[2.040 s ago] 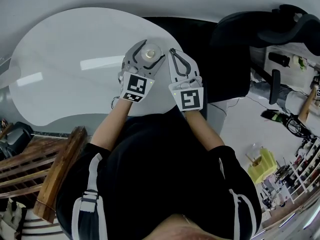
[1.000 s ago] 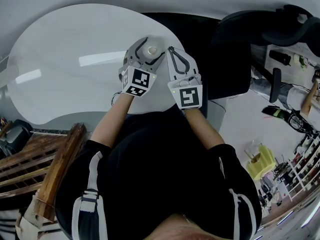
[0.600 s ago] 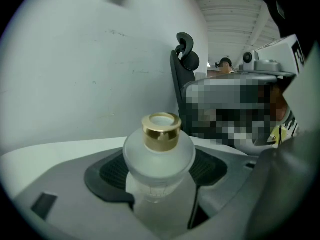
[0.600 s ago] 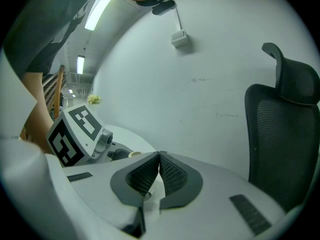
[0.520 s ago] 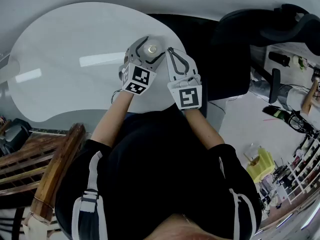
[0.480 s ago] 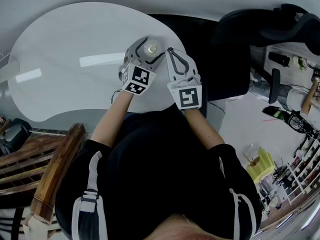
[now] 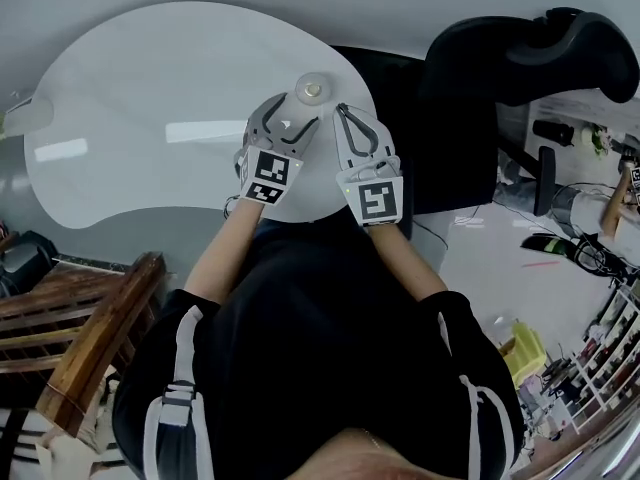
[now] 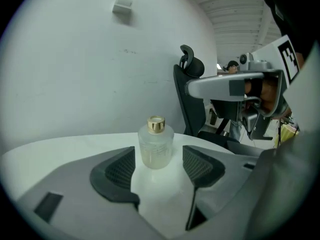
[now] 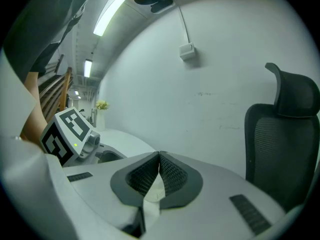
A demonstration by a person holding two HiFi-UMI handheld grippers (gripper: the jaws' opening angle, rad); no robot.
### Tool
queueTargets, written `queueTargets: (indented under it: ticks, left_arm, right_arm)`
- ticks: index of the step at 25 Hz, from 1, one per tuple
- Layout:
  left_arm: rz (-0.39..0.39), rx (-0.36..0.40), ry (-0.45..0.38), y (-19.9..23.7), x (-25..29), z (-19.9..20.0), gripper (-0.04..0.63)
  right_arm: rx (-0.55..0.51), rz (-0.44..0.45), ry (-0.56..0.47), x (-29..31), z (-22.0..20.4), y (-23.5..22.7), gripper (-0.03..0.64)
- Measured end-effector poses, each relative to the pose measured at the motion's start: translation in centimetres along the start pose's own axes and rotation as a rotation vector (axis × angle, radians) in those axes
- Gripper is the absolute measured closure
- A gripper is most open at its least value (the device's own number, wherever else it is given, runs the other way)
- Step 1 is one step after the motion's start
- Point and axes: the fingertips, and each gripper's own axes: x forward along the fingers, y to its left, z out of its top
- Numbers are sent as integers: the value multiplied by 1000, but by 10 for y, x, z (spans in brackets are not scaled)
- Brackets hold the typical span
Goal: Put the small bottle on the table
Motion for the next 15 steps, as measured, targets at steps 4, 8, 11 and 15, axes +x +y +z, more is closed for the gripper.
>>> queueTargets:
  ticks: [4,8,11,15]
  left_arm:
    - [59,-31,-71,-4,-28,13,425]
    - [108,-28,-172,-13,-58,41,557]
    - [143,-39,-227,-20,-79,55,586]
    - [183,-87,-286,-30,-109,73,588]
  right_arm:
    - [-22,7,-45,-17,10,10,594]
    - [-44,14,-74,-35,23,20,594]
    - [-38,11,-95,-49,30,26,594]
    - [-43,2,-128,-67,43,28,594]
